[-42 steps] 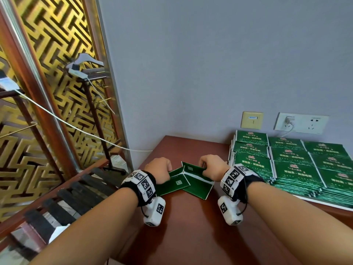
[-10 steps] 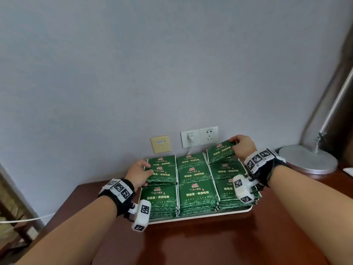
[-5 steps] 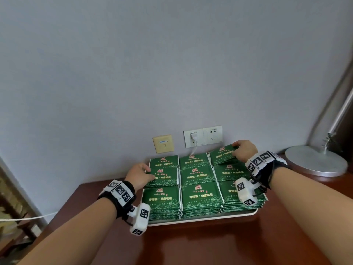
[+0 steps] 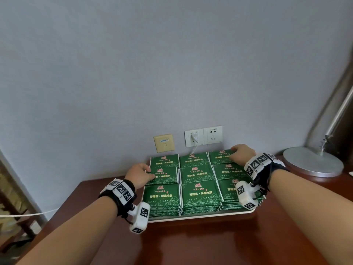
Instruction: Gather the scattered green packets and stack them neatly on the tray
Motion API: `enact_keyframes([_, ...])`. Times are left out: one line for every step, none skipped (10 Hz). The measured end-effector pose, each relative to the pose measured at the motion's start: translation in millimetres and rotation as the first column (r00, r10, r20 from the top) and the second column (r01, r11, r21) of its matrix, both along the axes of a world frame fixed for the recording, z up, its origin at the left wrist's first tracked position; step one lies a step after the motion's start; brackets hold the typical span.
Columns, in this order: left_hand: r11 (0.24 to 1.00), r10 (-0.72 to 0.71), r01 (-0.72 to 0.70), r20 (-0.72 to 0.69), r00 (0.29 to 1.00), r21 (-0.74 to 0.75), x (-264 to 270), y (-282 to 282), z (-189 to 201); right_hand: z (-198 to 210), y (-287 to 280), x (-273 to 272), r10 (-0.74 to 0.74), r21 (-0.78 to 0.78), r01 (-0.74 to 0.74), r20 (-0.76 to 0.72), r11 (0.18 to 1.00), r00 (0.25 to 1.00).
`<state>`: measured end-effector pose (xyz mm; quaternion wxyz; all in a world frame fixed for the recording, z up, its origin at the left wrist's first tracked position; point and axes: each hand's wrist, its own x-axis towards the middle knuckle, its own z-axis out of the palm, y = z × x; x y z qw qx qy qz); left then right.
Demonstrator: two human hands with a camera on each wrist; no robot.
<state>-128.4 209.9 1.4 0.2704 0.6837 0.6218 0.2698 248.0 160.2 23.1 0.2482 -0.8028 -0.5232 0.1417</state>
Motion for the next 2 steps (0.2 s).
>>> enact_keyframes([0.999, -0.018, 0.018, -0.017, 1.000, 0.032, 0.0, -2.6, 0.3, 0.5, -3.1, -4.5, 0.024, 0.015, -0.024, -0.001, 1.000, 1.000])
enact_keyframes([0.998, -0.034, 0.035, -0.024, 0.999, 0.053, 0.2, -6.4, 2.8, -2.8, -0.8, -4.5, 0.013, 0.063, -0.012, -0.026, 0.998, 1.000])
